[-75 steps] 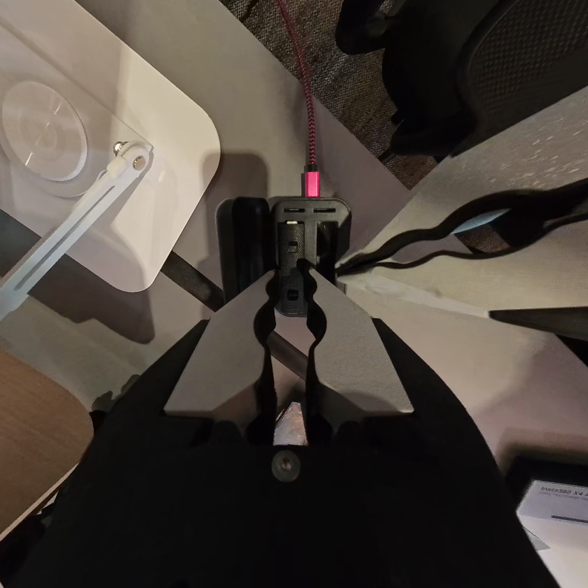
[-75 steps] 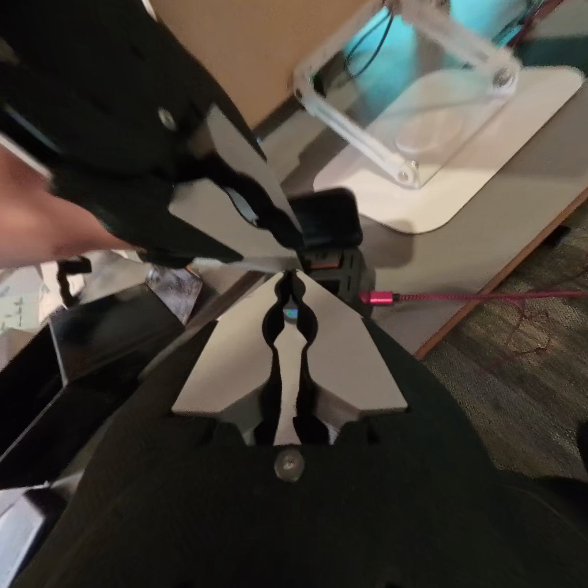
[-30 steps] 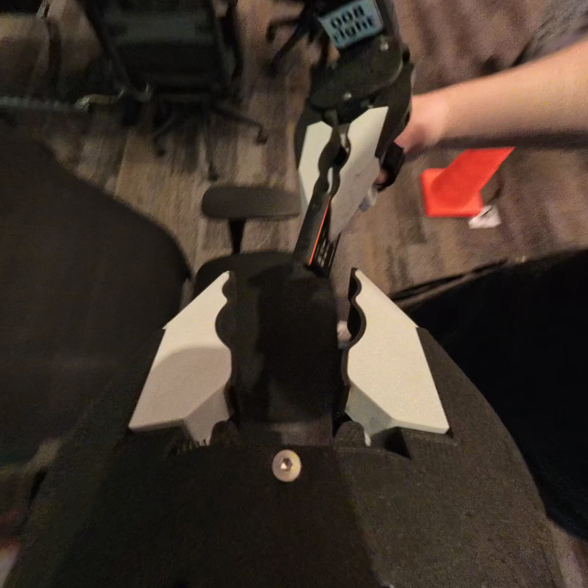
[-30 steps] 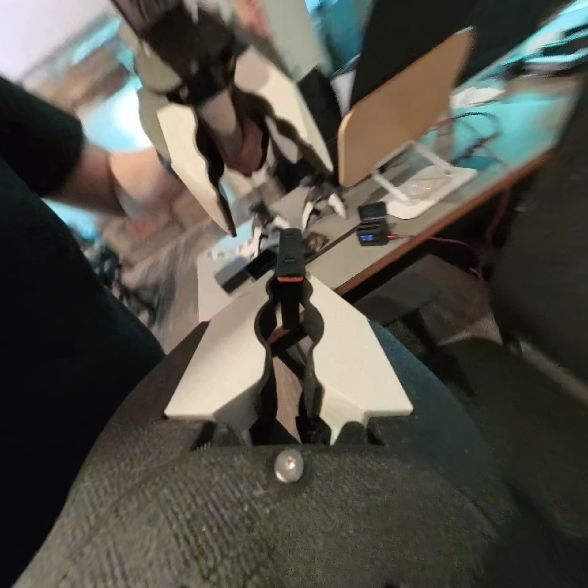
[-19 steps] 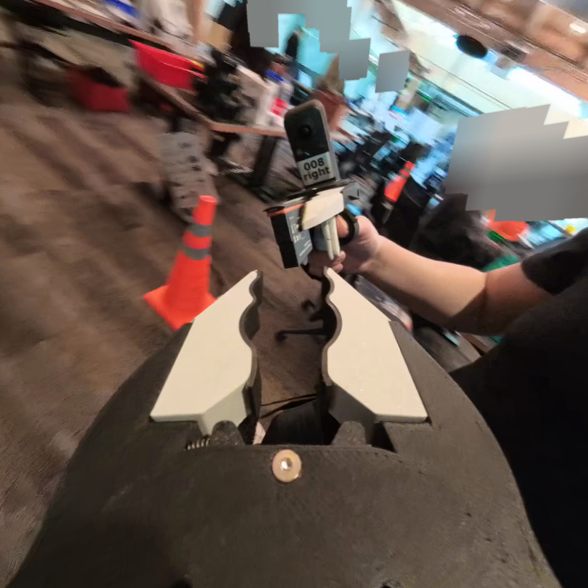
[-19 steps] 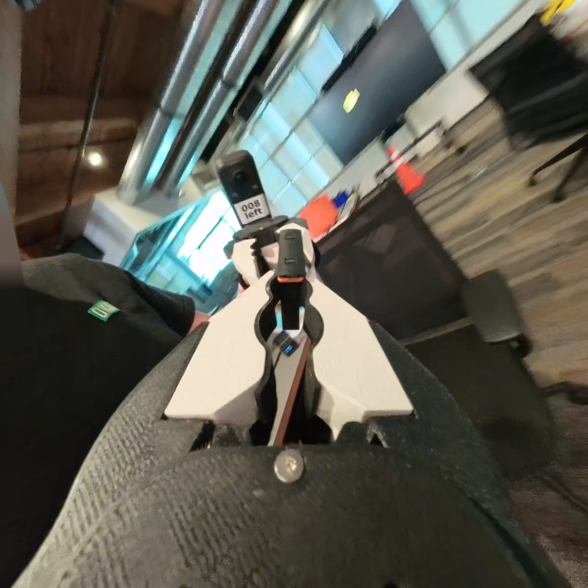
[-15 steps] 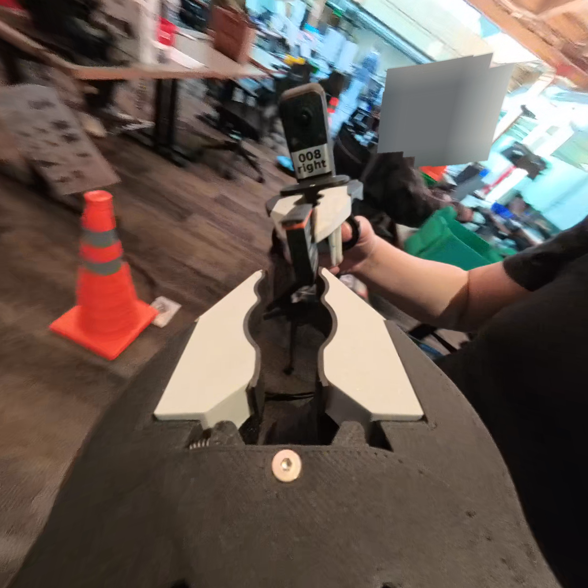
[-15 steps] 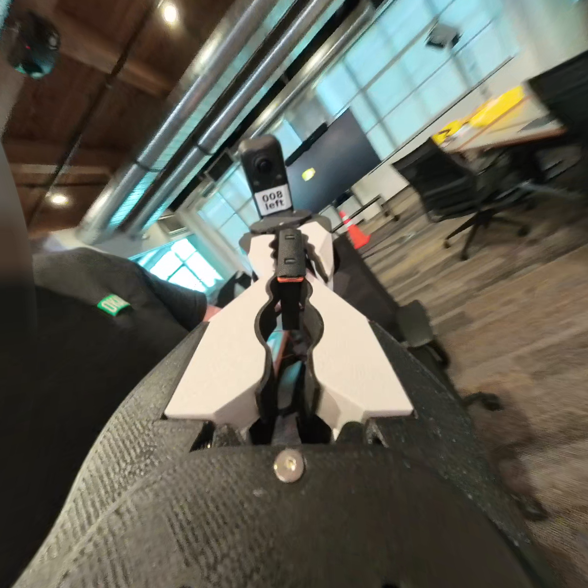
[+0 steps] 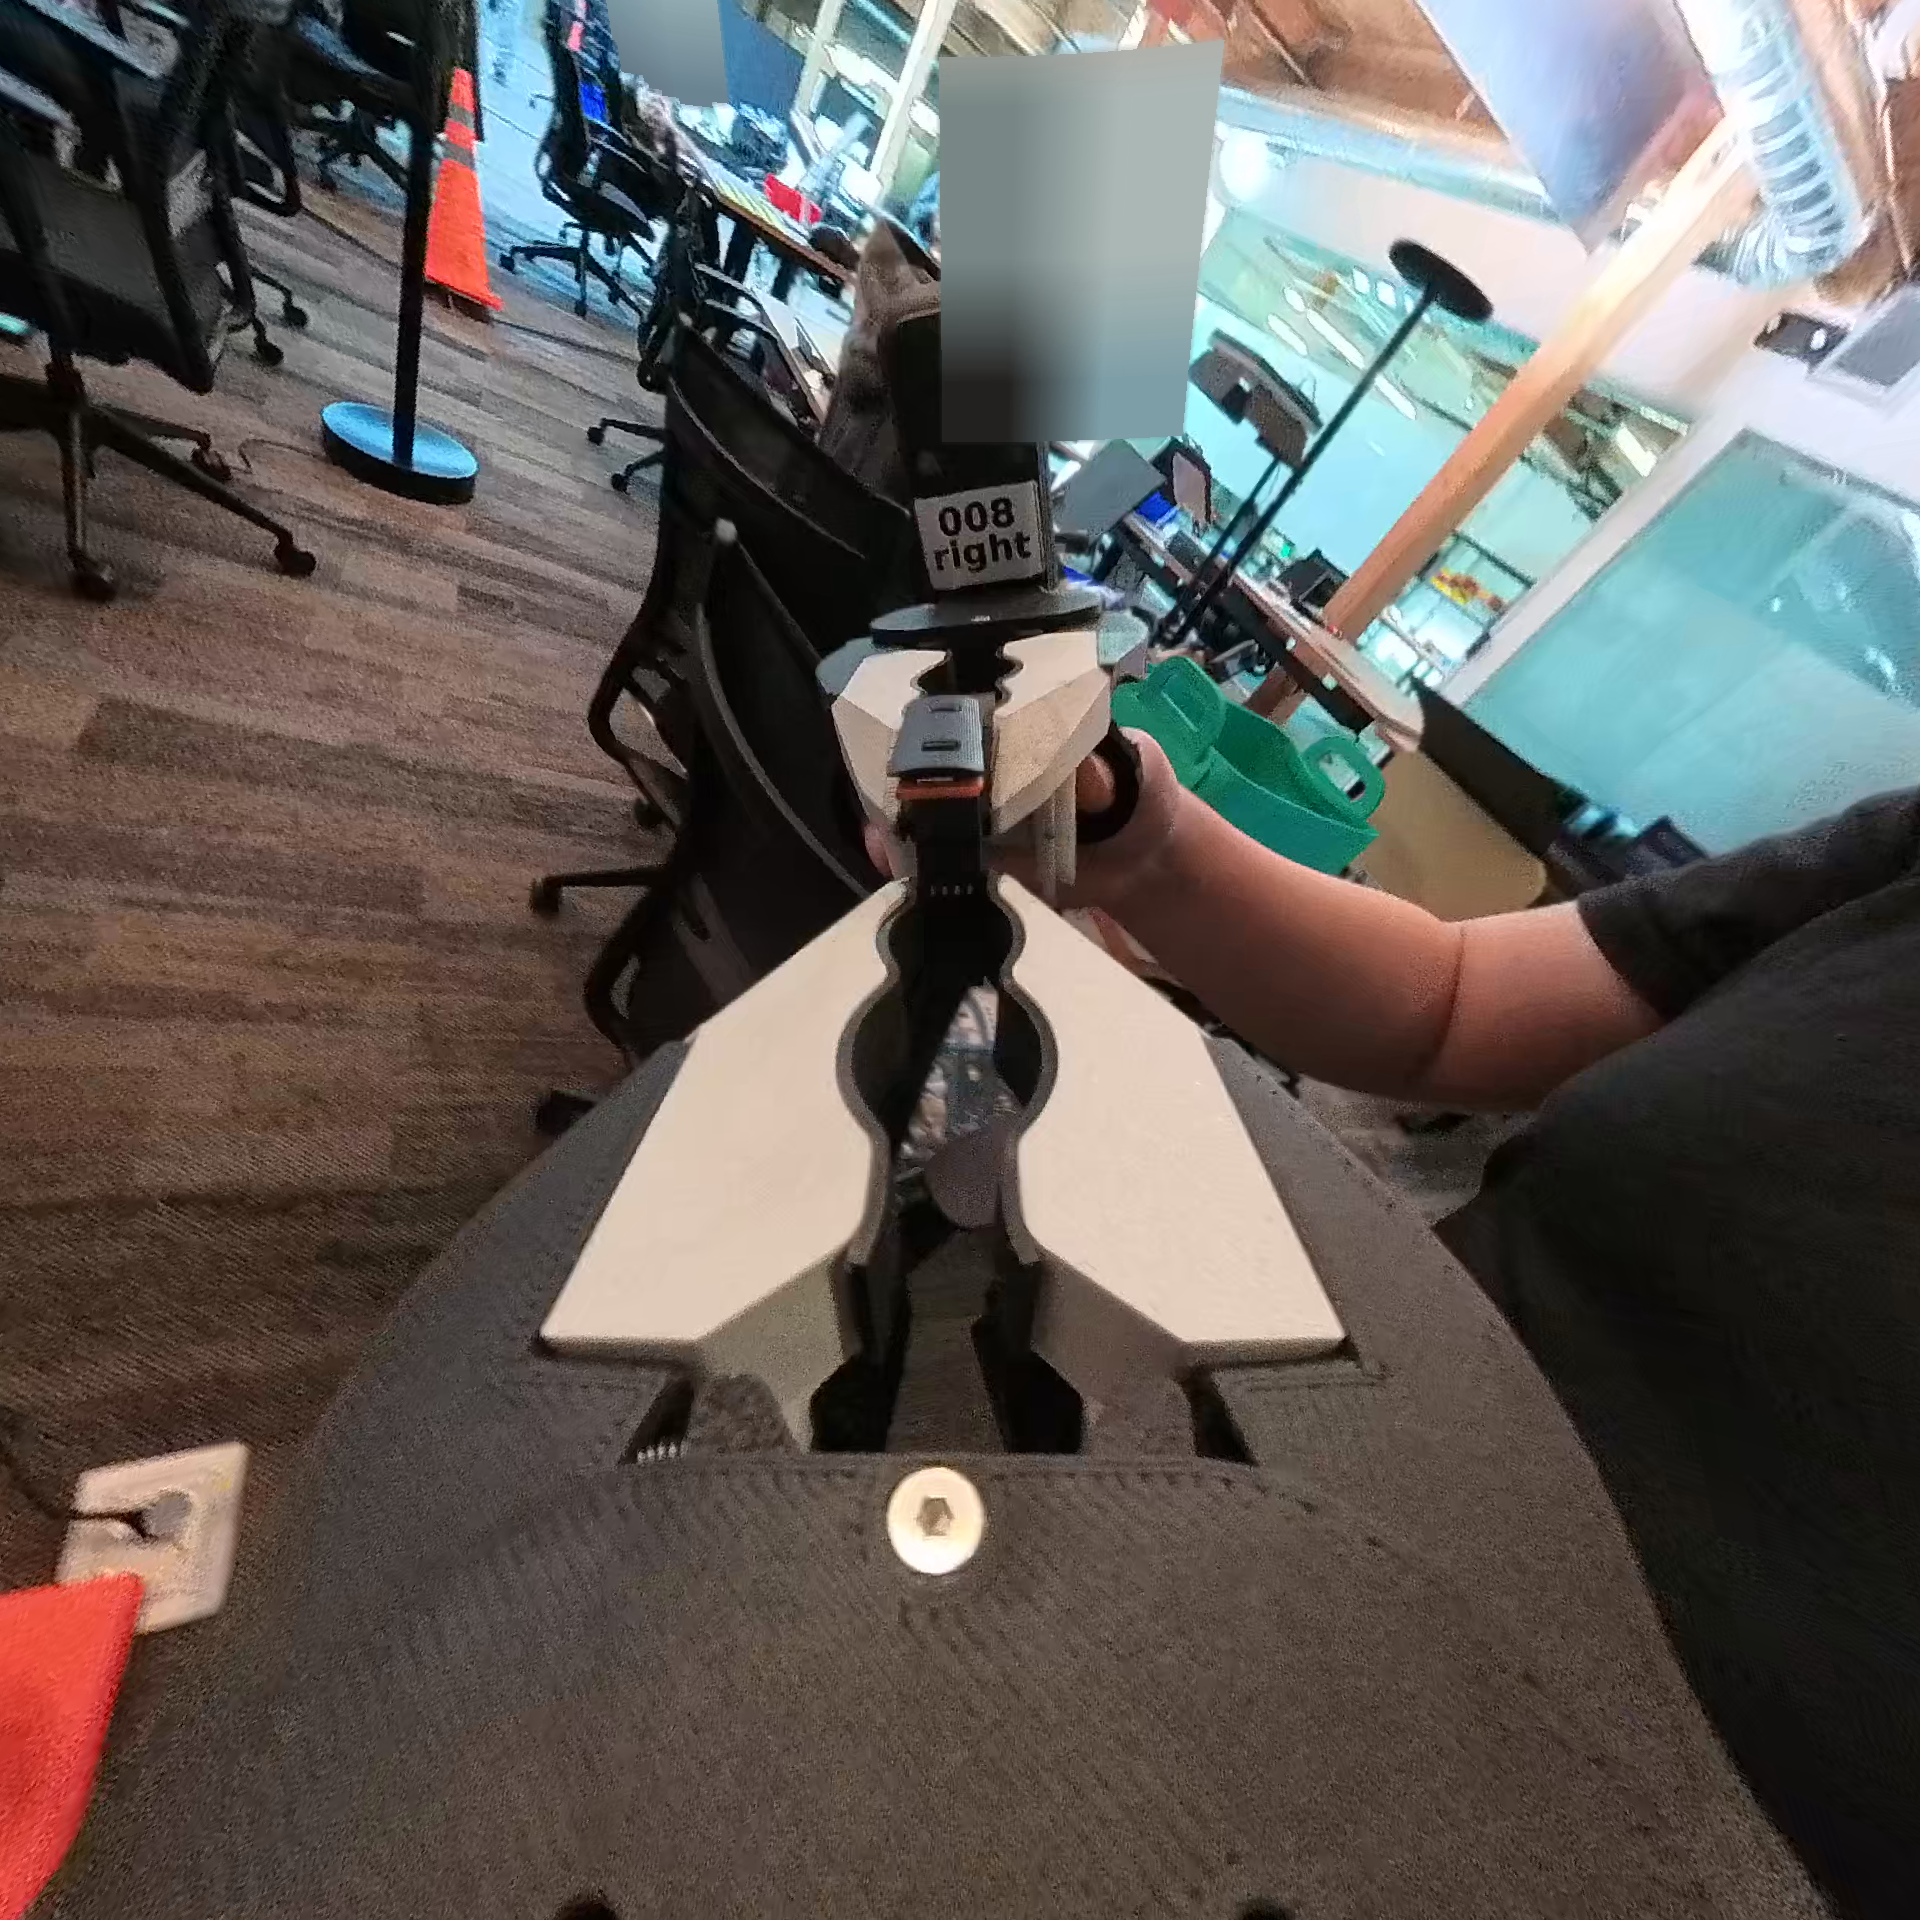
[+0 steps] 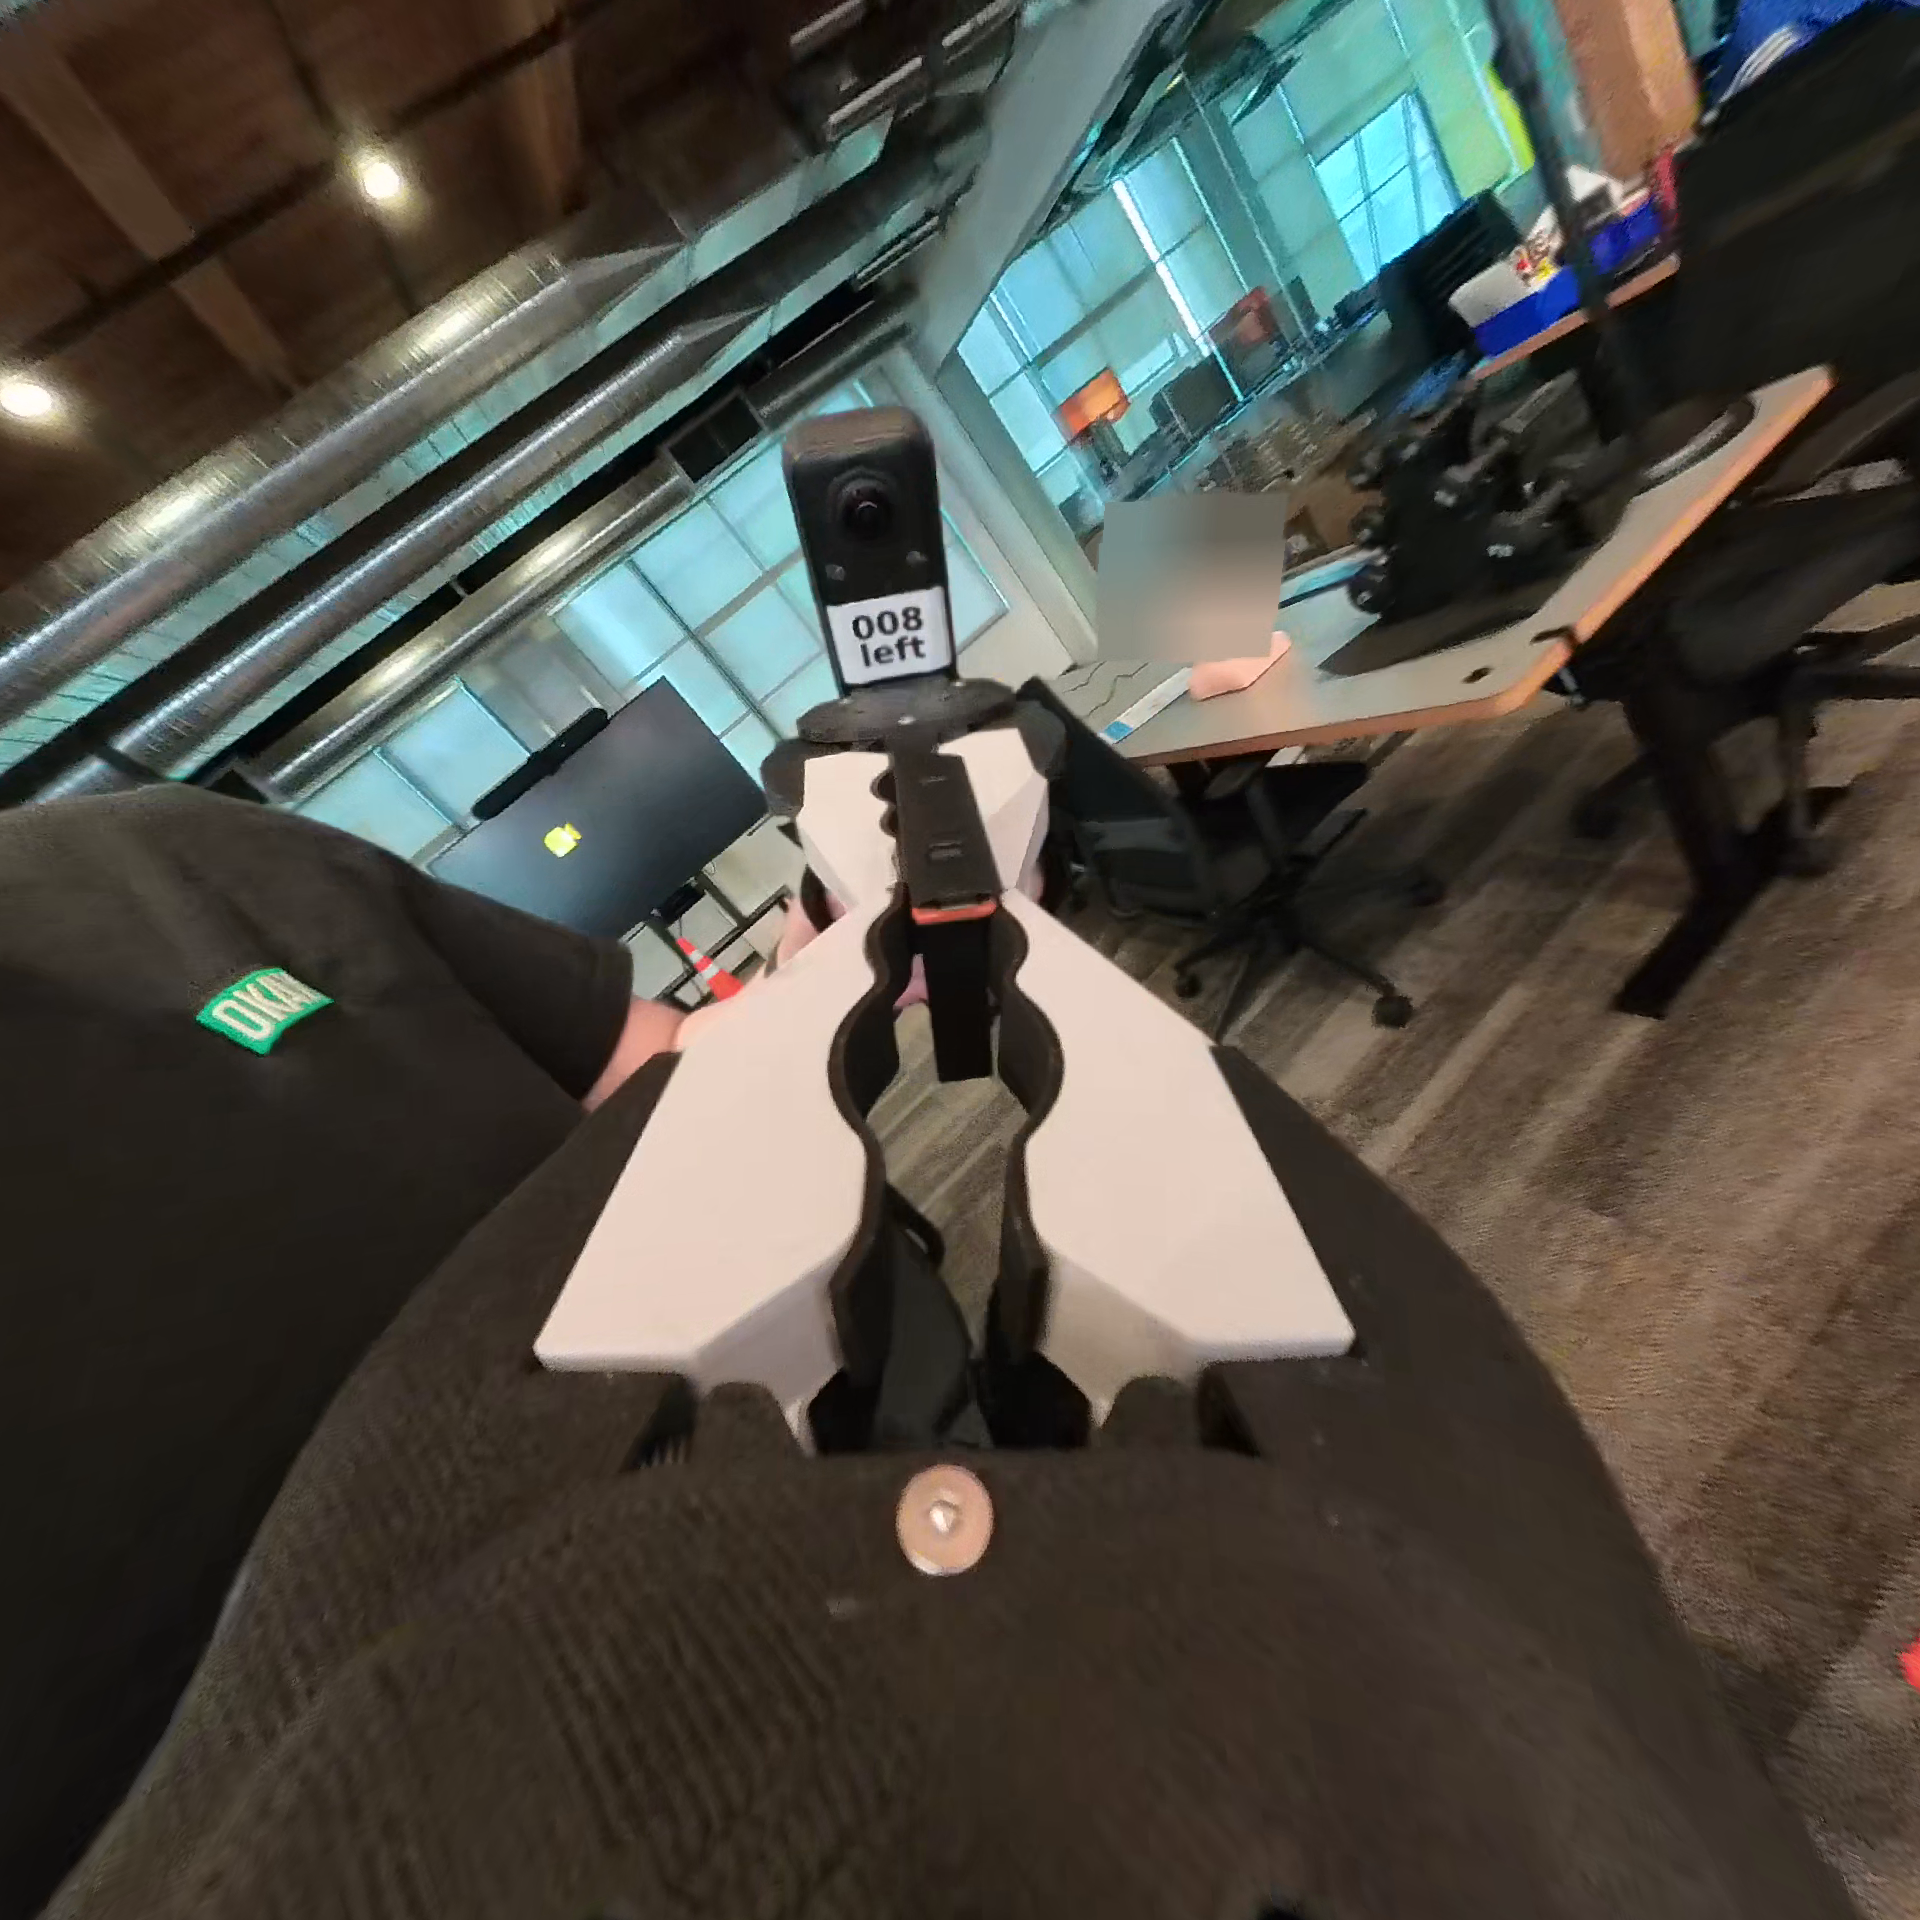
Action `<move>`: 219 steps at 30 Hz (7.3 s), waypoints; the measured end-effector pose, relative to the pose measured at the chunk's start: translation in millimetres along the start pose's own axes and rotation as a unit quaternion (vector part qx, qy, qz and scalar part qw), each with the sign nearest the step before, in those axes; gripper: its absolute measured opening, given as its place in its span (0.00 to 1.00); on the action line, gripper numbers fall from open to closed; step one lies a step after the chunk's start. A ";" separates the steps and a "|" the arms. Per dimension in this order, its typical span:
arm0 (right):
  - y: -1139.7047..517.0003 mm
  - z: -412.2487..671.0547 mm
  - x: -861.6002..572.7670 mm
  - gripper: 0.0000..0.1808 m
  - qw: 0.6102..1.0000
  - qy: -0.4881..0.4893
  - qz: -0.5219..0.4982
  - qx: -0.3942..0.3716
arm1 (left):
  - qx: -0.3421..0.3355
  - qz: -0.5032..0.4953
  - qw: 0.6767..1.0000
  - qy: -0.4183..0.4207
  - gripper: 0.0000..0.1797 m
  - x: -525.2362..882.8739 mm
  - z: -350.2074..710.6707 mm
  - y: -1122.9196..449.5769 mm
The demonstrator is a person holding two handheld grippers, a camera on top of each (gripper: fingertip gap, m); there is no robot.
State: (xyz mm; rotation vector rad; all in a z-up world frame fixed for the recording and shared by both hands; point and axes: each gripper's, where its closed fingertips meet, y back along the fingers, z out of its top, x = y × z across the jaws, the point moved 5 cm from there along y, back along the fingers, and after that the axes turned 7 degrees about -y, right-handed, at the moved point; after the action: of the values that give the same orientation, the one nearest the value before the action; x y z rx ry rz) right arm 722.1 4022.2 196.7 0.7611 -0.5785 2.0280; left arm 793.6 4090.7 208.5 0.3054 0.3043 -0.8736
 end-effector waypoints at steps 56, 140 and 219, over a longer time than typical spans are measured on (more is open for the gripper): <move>563.3 1197.5 -1256.6 0.08 0.652 0.423 -0.313 0.546 | -0.152 0.540 0.813 -0.155 0.34 1040.5 599.3 -433.9; 331.3 1031.1 -923.6 0.02 0.861 0.479 -0.164 0.048 | -0.121 0.802 0.584 0.005 0.29 746.3 388.4 -382.2; 118.9 936.0 -1361.6 0.38 0.600 0.333 -0.175 0.707 | -0.007 0.772 0.635 0.001 0.26 916.1 502.5 -201.9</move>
State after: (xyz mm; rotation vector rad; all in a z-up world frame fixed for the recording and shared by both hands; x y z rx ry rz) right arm 1490.4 2587.0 -109.9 0.7030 1.7147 1.8337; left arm 1257.3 3136.3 290.8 0.4177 -0.0342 0.8665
